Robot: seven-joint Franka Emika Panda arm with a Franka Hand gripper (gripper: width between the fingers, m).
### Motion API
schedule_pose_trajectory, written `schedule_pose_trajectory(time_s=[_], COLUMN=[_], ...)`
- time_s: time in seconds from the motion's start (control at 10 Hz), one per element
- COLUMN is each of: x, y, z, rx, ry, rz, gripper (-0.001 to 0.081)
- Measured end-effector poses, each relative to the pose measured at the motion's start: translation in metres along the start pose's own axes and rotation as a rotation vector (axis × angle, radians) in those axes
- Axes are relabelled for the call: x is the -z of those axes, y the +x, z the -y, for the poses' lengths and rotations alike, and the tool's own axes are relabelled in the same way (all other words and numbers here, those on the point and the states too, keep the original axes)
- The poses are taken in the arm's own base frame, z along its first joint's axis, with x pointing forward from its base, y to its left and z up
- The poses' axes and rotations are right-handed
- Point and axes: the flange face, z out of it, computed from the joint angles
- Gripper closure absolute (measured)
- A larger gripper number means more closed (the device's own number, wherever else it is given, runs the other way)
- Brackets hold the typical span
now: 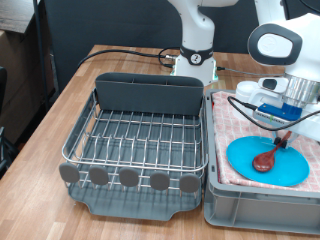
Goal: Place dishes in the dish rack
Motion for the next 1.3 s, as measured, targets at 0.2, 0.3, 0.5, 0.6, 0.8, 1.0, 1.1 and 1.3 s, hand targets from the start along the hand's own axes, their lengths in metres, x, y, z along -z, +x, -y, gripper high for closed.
schedule_pose_trajectory(time_s=[0.2, 0.3, 0.5, 0.6, 0.8, 1.0, 1.1, 1.3], x=[0.014, 0.024, 0.046, 0.058, 0.083, 0.104, 0.102, 0.097], y=[0.004, 0.006, 0.012, 0.015, 0.024, 0.032, 0.031, 0.047], z=[0.007, 0.011, 0.019, 0.023, 0.027, 0.02, 0.019, 0.015], rx=[0.01, 0.013, 0.012, 0.017, 0.008, -0.006, -0.005, -0.178], ry=[-0.004, 0.001, 0.007, 0.01, -0.007, -0.008, -0.011, -0.066], rz=[-0.009, -0.012, -0.011, -0.011, -0.01, -0.026, -0.024, -0.058], gripper=[0.0717, 0.0717, 0.0717, 0.0717, 0.0717, 0.0717, 0.0717, 0.0717])
